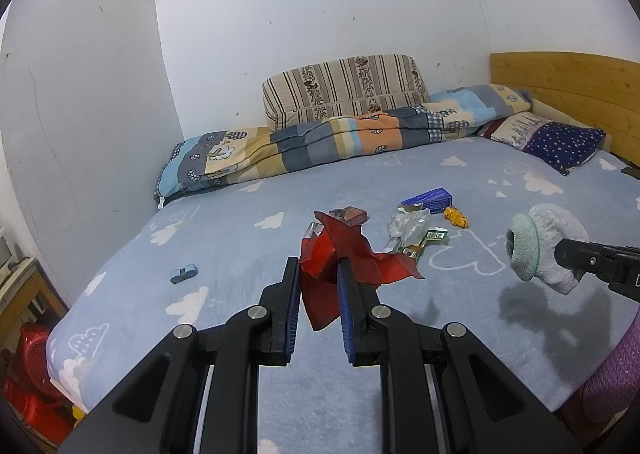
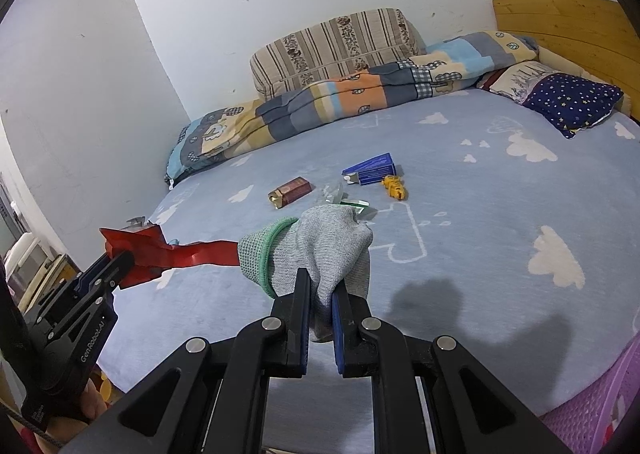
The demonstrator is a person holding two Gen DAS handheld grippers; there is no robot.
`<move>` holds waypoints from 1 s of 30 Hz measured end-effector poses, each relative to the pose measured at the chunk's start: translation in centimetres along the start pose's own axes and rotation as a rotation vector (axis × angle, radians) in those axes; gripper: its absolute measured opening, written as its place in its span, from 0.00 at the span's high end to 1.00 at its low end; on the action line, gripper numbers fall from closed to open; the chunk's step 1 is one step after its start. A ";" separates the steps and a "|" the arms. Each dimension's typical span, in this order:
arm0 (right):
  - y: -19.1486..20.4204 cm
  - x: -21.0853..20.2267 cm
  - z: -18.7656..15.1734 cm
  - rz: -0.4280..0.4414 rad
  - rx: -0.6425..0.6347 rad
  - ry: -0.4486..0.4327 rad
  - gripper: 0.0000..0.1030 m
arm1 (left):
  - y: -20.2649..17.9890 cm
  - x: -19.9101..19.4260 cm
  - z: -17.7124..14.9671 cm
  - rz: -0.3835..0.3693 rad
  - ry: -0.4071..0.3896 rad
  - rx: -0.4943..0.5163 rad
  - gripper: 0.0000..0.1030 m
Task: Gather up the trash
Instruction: 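Lift the grey sock with the right tool while the left tool lifts the red wrapper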
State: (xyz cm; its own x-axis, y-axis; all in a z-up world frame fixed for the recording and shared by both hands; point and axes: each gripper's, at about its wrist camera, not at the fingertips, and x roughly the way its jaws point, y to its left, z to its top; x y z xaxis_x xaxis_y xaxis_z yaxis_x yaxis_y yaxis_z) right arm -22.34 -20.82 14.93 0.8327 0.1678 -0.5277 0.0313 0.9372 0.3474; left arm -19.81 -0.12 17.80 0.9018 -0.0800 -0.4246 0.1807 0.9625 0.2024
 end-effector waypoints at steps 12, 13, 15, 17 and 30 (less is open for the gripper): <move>0.2 0.1 0.0 -0.001 0.001 -0.003 0.91 | -0.2 -0.1 0.0 0.000 0.000 0.000 0.83; 0.2 0.1 0.0 -0.002 0.003 -0.005 0.91 | -0.2 -0.1 0.0 0.000 0.000 0.000 0.83; 0.2 0.1 0.1 -0.003 0.005 -0.006 0.91 | -0.2 -0.1 0.0 0.000 0.000 0.002 0.83; 0.3 0.0 0.1 -0.002 0.005 -0.008 0.91 | -0.2 -0.1 0.0 -0.001 0.000 0.000 0.83; -2.4 -5.5 0.5 -0.006 0.080 -0.094 0.91 | -2.9 -1.2 1.0 -0.121 0.006 0.002 0.83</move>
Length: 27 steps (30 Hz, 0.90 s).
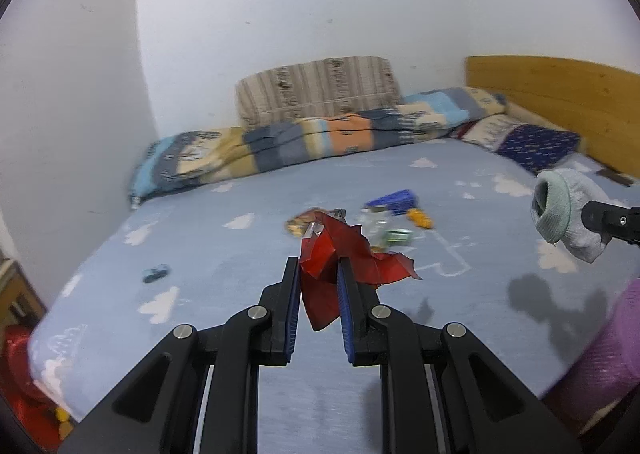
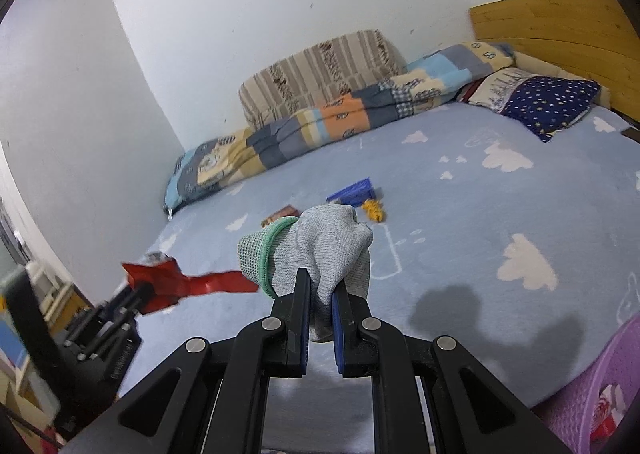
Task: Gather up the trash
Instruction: 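Lift the grey sock with the right tool while the left tool lifts the red wrapper, then carry sock and wrapper over the purple bin and open both tools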
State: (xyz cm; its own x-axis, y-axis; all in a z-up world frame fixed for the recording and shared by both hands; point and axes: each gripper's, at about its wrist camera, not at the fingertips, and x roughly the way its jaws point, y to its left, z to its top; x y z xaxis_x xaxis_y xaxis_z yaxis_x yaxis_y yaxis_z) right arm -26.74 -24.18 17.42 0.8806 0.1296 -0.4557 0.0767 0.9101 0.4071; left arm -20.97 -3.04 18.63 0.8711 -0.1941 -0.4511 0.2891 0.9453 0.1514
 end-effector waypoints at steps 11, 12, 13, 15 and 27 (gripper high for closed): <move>-10.5 -14.1 -1.0 -0.172 0.125 -0.110 0.91 | -12.8 -3.0 2.5 -0.402 0.002 0.167 0.83; -11.6 -15.1 -1.3 -0.200 0.141 -0.116 0.91 | -14.3 -3.2 2.6 -0.446 0.011 0.180 0.83; -13.0 -16.3 -1.7 -0.232 0.161 -0.120 0.91 | -16.1 -3.4 2.8 -0.508 0.028 0.197 0.83; -15.4 -18.3 -2.7 -0.296 0.194 -0.119 0.91 | -19.8 -3.7 3.0 -0.617 0.065 0.233 0.83; -26.0 -23.0 -7.8 -0.475 0.389 -0.092 0.59 | -36.5 -5.8 -0.1 -0.837 0.168 0.569 0.48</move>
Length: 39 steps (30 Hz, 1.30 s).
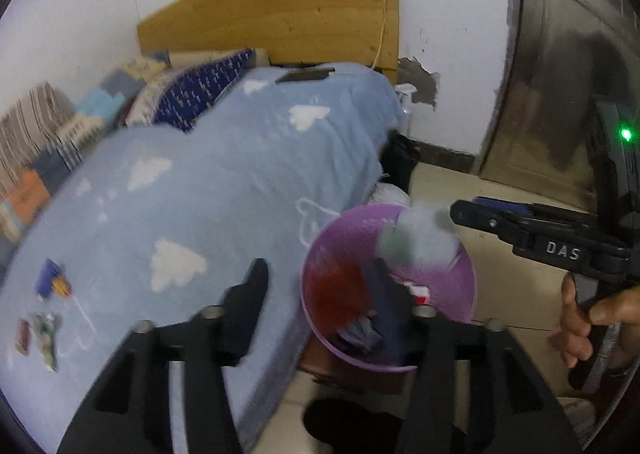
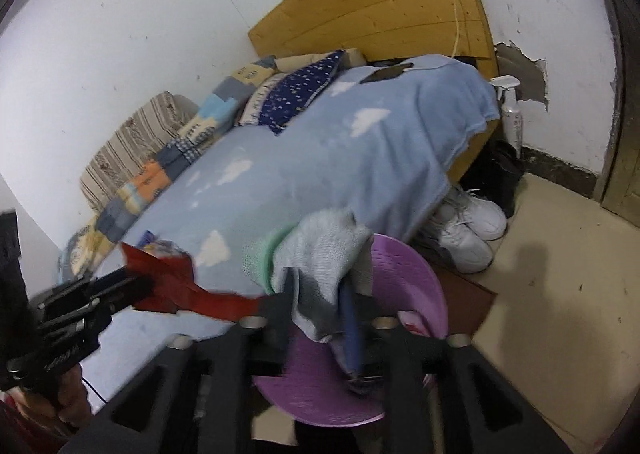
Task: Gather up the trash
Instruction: 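Carry sock and wrapper over the purple bin and open both tools, then move both open tools back over the trash on the bed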
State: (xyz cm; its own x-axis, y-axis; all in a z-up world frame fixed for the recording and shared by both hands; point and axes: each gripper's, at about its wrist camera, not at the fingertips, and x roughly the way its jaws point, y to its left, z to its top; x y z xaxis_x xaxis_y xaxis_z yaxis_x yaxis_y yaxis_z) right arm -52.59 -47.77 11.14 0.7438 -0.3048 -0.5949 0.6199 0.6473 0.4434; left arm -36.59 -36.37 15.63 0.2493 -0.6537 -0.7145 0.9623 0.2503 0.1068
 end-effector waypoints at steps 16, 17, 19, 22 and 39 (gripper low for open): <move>6.1 2.0 0.3 0.080 -0.109 0.041 0.47 | 11.5 -8.0 -8.2 0.232 -0.026 -0.263 0.39; 7.0 2.2 0.3 0.096 -0.123 0.049 0.47 | 12.3 -8.4 -9.0 0.247 -0.019 -0.277 0.39; 9.2 2.7 0.2 0.137 -0.149 0.067 0.47 | 14.3 -9.5 -10.6 0.286 -0.004 -0.307 0.39; 12.9 3.4 -0.1 0.183 -0.216 0.091 0.47 | 16.5 -10.9 -12.8 0.333 0.008 -0.338 0.38; 34.4 11.1 -2.8 0.427 -0.530 0.257 0.44 | 35.8 -18.6 -24.6 0.613 -0.043 -0.919 0.37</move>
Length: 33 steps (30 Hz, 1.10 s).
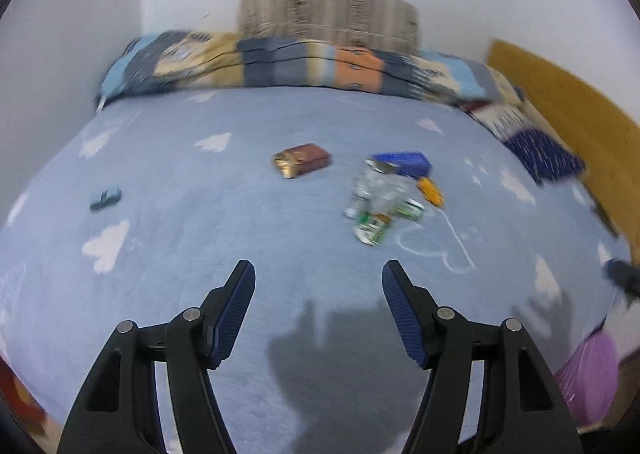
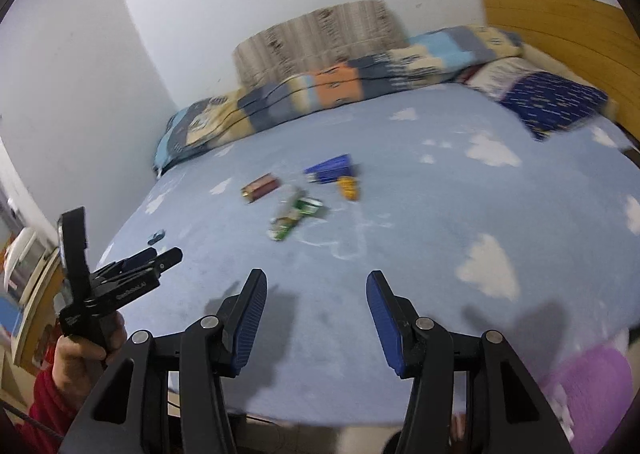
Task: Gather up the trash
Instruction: 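Move both open tools back over the trash on the bed, then grasp the clear plastic bag with the right tool while the left tool grasps the green medicine box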
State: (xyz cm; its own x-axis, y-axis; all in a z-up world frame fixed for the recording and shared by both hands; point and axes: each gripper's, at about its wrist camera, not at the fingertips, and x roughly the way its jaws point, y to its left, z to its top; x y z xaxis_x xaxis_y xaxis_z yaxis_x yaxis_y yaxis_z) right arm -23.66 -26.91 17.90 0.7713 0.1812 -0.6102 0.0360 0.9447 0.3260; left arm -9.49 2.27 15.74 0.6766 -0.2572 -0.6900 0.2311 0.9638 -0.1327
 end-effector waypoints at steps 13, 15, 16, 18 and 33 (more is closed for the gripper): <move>4.1 24.6 8.4 0.004 0.031 0.164 0.44 | 3.4 3.3 1.4 0.018 0.088 -0.109 0.37; 4.1 27.2 8.7 -0.005 0.041 0.189 0.44 | 3.4 3.7 1.6 0.023 0.092 -0.111 0.37; 4.2 28.5 8.7 -0.017 0.043 0.212 0.47 | 3.4 4.0 1.7 0.018 0.098 -0.107 0.37; 3.8 30.6 8.5 -0.018 0.068 0.245 0.74 | 3.2 4.4 1.9 0.016 0.107 -0.101 0.37; 2.1 11.9 7.0 0.038 0.062 -0.041 0.96 | -6.4 12.0 3.2 -0.032 0.084 0.238 0.37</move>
State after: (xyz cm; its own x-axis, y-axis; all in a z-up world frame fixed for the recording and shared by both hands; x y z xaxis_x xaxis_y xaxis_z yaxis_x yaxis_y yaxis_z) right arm -9.98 -24.68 16.36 0.7983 0.2041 -0.5666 0.0445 0.9183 0.3935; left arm -0.67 -7.17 10.59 0.6080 -0.2709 -0.7463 0.4160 0.9093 0.0089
